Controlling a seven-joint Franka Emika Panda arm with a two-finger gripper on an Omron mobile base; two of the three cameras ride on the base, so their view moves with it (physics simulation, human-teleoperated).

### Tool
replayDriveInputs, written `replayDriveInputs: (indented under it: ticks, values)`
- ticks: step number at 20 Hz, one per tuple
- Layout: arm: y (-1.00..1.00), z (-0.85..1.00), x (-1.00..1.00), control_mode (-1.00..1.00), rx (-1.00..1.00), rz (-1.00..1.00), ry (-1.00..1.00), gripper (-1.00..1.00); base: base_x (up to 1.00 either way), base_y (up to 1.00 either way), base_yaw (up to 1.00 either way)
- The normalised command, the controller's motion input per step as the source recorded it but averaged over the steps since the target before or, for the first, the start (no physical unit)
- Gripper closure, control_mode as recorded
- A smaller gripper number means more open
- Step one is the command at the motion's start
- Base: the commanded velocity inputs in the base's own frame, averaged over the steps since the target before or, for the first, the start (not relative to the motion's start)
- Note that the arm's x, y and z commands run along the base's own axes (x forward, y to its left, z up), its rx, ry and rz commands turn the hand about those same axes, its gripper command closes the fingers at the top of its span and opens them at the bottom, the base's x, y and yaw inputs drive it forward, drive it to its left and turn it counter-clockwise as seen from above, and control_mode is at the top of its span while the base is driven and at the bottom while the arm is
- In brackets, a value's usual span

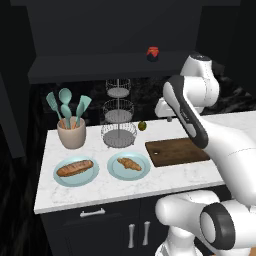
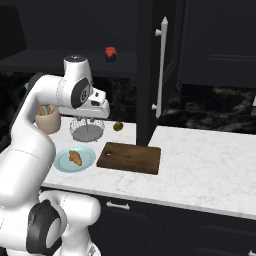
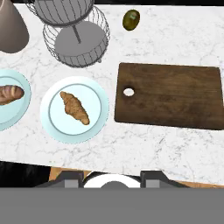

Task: From the different types of pastries on the counter, select a croissant and place it on the cutting board. Then retrieve a jar of jam from the cabinet and place it alongside the croissant on the cutting board.

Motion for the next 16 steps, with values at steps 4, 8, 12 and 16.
replayDriveInputs:
  ticks: [4,8,12,16]
  values:
    - [0.01,0.0,0.0,-1.0,0.01,0.0,0.0,-1.0,0.0,0.0,0.0]
    - [0.0,0.0,0.0,-1.0,0.0,0.0,0.02,-1.0,0.0,0.0,0.0]
    - [0.0,-0.08,0.05,-1.0,-0.02,0.0,-0.16,-1.0,0.0,0.0,0.0]
    - [0.0,0.0,0.0,-1.0,0.0,-0.05,-0.83,-1.0,0.0,0.0,0.0]
